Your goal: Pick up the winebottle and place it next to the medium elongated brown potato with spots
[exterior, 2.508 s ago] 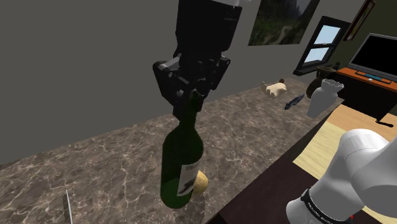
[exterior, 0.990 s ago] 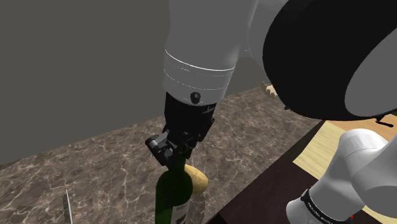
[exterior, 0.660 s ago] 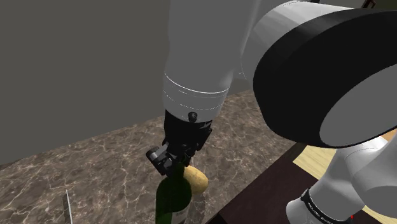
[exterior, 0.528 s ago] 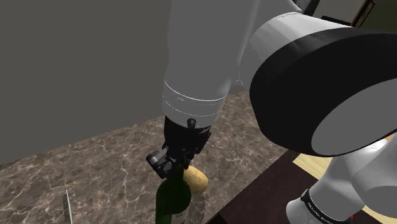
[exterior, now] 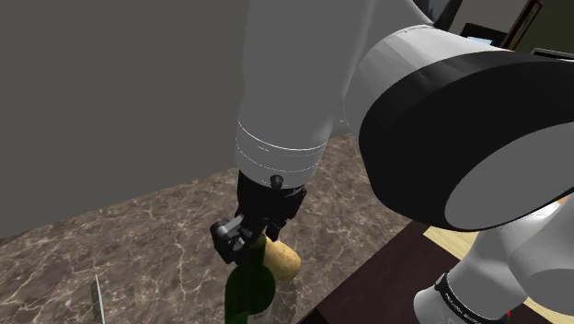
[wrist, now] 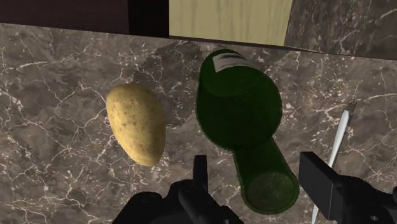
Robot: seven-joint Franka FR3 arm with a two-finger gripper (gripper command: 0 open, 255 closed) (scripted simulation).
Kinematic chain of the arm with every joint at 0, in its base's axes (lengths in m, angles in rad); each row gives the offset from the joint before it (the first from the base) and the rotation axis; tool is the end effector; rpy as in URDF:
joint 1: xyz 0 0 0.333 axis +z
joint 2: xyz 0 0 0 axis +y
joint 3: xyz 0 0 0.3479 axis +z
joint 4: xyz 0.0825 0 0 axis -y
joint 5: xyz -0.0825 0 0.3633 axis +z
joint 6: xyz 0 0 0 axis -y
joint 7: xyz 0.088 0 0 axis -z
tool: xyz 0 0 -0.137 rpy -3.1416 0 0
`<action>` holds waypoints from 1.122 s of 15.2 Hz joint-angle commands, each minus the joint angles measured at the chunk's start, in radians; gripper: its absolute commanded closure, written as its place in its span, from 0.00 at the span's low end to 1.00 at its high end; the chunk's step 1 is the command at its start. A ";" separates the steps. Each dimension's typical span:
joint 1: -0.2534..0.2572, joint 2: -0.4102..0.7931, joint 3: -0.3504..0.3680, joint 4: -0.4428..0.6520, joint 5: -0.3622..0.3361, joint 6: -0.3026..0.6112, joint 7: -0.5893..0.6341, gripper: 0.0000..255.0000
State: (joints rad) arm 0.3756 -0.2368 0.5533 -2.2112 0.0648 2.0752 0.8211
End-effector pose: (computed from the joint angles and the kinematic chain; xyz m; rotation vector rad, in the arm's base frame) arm 0.2689 0.3884 0.4786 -3.1266 -0.1094 -0.1476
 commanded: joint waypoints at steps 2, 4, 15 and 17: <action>0.000 0.000 0.000 0.000 0.000 0.000 0.000 0.00; 0.000 0.000 0.000 0.000 0.000 0.000 0.000 0.00; 0.003 -0.040 -0.015 0.093 0.016 -0.129 -0.014 0.00; 0.003 -0.040 -0.015 0.093 0.016 -0.129 -0.014 0.00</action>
